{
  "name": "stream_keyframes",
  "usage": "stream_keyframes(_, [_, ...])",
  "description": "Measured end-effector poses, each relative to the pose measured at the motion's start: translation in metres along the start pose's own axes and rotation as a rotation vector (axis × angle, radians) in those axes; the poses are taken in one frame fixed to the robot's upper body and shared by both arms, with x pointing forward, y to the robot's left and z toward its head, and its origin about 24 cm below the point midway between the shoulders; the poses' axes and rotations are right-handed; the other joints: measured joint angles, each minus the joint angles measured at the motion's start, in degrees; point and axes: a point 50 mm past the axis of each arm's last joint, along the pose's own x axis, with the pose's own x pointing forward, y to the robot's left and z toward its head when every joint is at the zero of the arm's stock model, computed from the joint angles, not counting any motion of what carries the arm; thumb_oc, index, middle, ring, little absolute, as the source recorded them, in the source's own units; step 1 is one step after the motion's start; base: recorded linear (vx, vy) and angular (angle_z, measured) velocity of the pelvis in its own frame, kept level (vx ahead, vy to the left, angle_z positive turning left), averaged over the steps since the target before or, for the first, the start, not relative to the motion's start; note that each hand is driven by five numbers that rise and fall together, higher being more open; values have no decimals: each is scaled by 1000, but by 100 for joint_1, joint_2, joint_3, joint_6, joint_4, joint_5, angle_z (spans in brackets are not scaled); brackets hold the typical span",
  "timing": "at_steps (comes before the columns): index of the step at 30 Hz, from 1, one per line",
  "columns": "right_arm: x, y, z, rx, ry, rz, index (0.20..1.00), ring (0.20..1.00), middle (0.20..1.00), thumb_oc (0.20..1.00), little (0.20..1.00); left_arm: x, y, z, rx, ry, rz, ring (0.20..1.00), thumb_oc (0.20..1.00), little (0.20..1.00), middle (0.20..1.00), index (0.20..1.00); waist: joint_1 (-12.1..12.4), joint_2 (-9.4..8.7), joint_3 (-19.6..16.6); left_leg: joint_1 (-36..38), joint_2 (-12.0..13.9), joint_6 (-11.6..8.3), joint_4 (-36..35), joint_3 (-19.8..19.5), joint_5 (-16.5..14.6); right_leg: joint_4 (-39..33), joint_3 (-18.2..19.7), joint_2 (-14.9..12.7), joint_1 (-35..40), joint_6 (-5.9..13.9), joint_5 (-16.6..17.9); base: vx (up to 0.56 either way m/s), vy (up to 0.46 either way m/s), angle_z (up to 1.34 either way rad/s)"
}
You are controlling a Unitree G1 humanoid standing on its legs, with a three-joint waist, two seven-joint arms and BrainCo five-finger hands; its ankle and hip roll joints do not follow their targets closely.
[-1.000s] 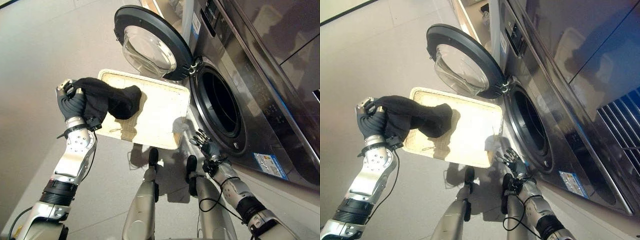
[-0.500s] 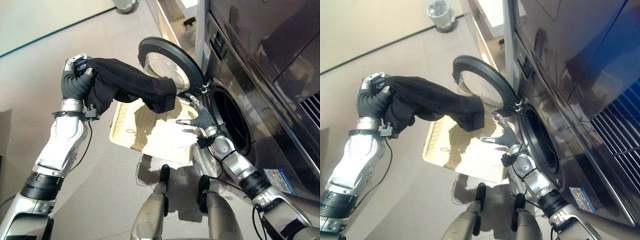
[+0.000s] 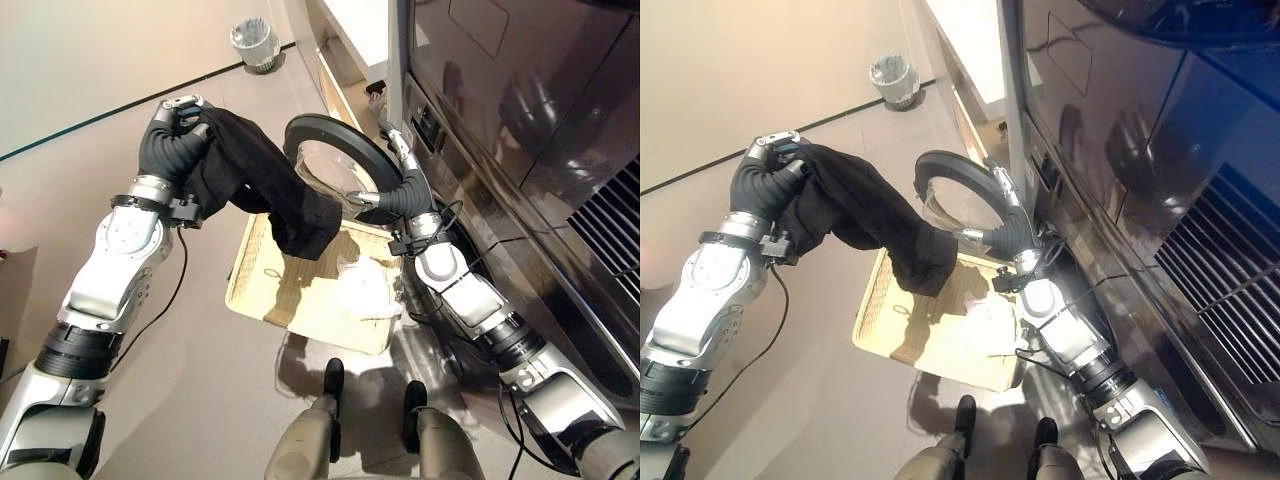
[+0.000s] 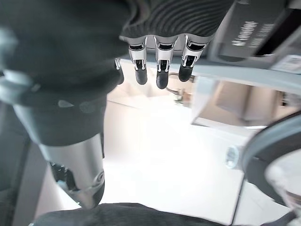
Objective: Put the clothes into the washing machine.
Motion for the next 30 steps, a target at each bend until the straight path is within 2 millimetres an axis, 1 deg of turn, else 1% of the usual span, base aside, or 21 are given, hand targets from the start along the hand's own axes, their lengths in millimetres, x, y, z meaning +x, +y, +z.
stream_keyframes(2, [-1, 4, -1, 5, 14, 32, 1000, 1000, 1000, 1000, 1000, 0, -8, -6, -5, 42, -66, 200, 200, 200, 200, 200, 1, -2, -227, 6, -14, 26, -6, 3, -27, 8, 0, -15, 2, 11, -26, 99, -11, 1])
stream_keyframes(4, [-4, 11, -2, 34, 35, 84, 1000, 1000, 1000, 1000, 1000, 1, -17, -9, -11, 75, -125, 200, 200, 200, 200, 200, 1, -6, -382, 36, -13, 26, -7, 4, -49, -12, -1, -14, 40, 16, -40, 50, -7, 1])
stream_keyframes(7, [-14, 28, -7, 130, 99, 174, 1000, 1000, 1000, 1000, 1000, 1, -31, -15, -57, 143, -237, 200, 200, 200, 200, 200, -21, -2, -560, 109, -14, 34, -6, 12, -28, -69, -3, -4, 136, 13, -47, 45, -4, -1])
stream_keyframes(8, [-21, 34, -11, 180, 138, 196, 1000, 1000, 1000, 1000, 1000, 1, -40, -17, -79, 176, -297, 200, 200, 200, 200, 200, -15, -5, -619, 136, -8, 32, -18, 14, -35, -104, -4, 7, 172, 23, -46, 56, 7, -1])
stream_keyframes(10, [-28, 42, -14, 235, 181, 243, 1000, 1000, 1000, 1000, 1000, -1, -53, -22, -116, 220, -378, 200, 200, 200, 200, 200, -10, -10, -642, 173, -12, 34, -29, 20, -39, -110, -4, 2, 208, 24, -50, 0, 0, 0])
stream_keyframes(12, [-35, 51, -16, 305, 221, 285, 1000, 1000, 1000, 1000, 1000, -6, -63, -28, -166, 279, -450, 200, 200, 200, 200, 200, -57, -11, -648, 173, -10, 34, -27, 25, -38, -124, -4, 5, 209, 26, -48, 0, 0, 0])
stream_keyframes(13, [-37, 53, -17, 319, 233, 296, 1000, 1000, 1000, 1000, 1000, -7, -66, -30, -181, 295, -467, 200, 200, 200, 200, 200, -72, -11, -648, 173, -9, 34, -27, 25, -38, -124, -4, 6, 209, 26, -48, 0, 0, 0])
stream_keyframes(14, [-39, 58, -18, 345, 258, 323, 1000, 1000, 1000, 1000, 1000, -10, -71, -33, -197, 316, -494, 200, 200, 200, 200, 200, -138, -11, -648, 174, -7, 34, -24, 28, -38, -123, -4, 8, 211, 26, -48, 0, 0, 0])
stream_keyframes(17, [-45, 67, -24, 406, 322, 376, 1000, 1000, 1000, 1000, 1000, -14, -81, -36, -239, 349, -547, 200, 200, 200, 200, 200, -143, -12, -649, 174, -2, 33, -19, 32, -38, -123, -4, 11, 214, 27, -48, -11, -2, 0])
stream_keyframes(18, [-50, 71, -28, 438, 365, 412, 1000, 1000, 1000, 1000, 1000, -15, -87, -37, -257, 368, -576, 200, 200, 200, 200, 200, -153, -13, -649, 173, 0, 31, -19, 37, -40, -123, -4, 14, 212, 25, -47, 0, 0, 0])
stream_keyframes(19, [-50, 71, -28, 438, 365, 412, 1000, 1000, 1000, 1000, 1000, -15, -87, -37, -257, 368, -576, 200, 200, 200, 200, 200, -153, -13, -649, 173, 0, 31, -19, 37, -40, -123, -4, 14, 212, 25, -47, 0, 0, 0])
stream_keyframes(21, [-64, 80, -35, 518, 466, 477, 1000, 1000, 1000, 1000, 1000, -18, -97, -39, -273, 383, -618, 200, 200, 200, 200, 200, -159, -16, -650, 173, 3, 31, -20, 43, -40, -124, -4, 16, 211, 25, -47, -50, -28, -1])
stream_keyframes(22, [-66, 80, -36, 529, 480, 484, 1000, 1000, 1000, 1000, 1000, -19, -98, -40, -273, 387, -623, 200, 200, 200, 200, 200, -157, -16, -650, 173, 3, 31, -20, 44, -40, -124, -4, 16, 211, 25, -47, -69, -41, -1])
stream_keyframes(25, [-85, 90, -43, 633, 593, 562, 1000, 1000, 1000, 1000, 1000, -24, -107, -41, -314, 402, -660, 200, 200, 200, 200, 200, -141, -90, -694, 154, 14, 30, -25, 78, -41, -135, 1, 29, 188, 25, -49, -47, -22, -2])
stream_keyframes(28, [-100, 97, -49, 663, 654, 604, 1000, 1000, 1000, 1000, 1000, -31, -113, -45, -367, 434, -703, 200, 200, 200, 200, 200, -150, -122, -708, 154, 20, 38, -27, 176, -46, -153, 24, 27, 190, 31, -44, -28, 8, -4])
stream_keyframes(30, [-104, 98, -53, 659, 680, 609, 1000, 1000, 1000, 1000, 1000, -34, -115, -46, -404, 447, -714, 200, 200, 200, 200, 200, -150, -134, -706, 153, 18, 40, -28, 186, -47, -157, 37, 27, 185, 35, -41, -14, 9, -2])
